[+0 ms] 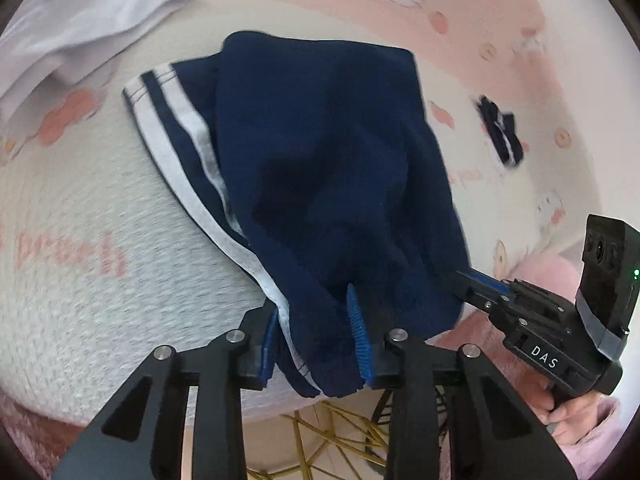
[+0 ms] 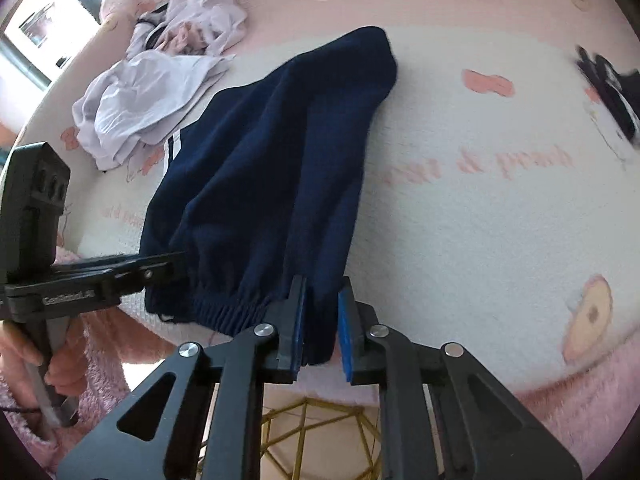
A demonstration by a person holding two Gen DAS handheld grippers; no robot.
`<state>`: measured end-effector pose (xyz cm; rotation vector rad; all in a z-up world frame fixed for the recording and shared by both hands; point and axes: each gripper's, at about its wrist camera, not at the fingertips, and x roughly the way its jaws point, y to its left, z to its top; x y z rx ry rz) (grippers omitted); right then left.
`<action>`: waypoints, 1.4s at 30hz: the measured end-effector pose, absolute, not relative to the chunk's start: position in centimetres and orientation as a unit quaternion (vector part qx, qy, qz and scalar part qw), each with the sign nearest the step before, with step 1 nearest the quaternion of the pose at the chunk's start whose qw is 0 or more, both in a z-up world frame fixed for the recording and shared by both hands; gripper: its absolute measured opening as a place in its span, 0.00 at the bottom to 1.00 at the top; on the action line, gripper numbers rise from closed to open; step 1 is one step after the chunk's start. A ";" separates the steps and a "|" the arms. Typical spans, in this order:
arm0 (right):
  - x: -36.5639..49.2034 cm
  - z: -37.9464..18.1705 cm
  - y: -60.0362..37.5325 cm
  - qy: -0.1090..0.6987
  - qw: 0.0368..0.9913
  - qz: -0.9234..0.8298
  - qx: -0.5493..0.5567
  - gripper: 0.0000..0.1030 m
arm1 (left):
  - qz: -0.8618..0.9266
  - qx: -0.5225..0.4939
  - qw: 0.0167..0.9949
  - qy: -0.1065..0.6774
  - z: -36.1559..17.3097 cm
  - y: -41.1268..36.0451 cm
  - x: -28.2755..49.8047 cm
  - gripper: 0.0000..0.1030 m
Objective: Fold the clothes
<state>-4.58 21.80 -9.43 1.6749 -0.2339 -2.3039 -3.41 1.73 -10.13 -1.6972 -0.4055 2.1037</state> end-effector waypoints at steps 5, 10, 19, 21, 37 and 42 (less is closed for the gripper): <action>-2.9 -9.8 24.1 -0.104 0.111 -0.773 0.616 0.13 | 0.760 -0.611 0.198 -0.094 -9.0 2.1 -2.4 0.32; -3.2 -7.1 24.8 -0.112 0.086 -0.820 0.554 0.28 | 0.782 -0.579 0.192 -0.124 -6.6 -0.4 -2.3 0.35; -5.7 -10.3 22.3 -0.080 0.100 -0.794 0.594 0.32 | 0.763 -0.618 0.169 -0.085 -9.0 0.7 -3.6 0.37; -5.7 -9.8 23.3 -0.095 0.096 -0.791 0.597 0.38 | 0.772 -0.603 0.172 -0.107 -8.0 -0.5 -3.7 0.37; -16.9 -5.7 21.1 -0.007 0.133 -0.828 0.545 0.39 | 0.800 -0.559 0.145 -0.164 -7.0 -4.7 -13.4 0.37; -17.7 -6.3 21.7 -0.030 0.127 -0.834 0.537 0.39 | 0.780 -0.568 0.169 -0.202 -8.7 -6.7 -13.5 0.34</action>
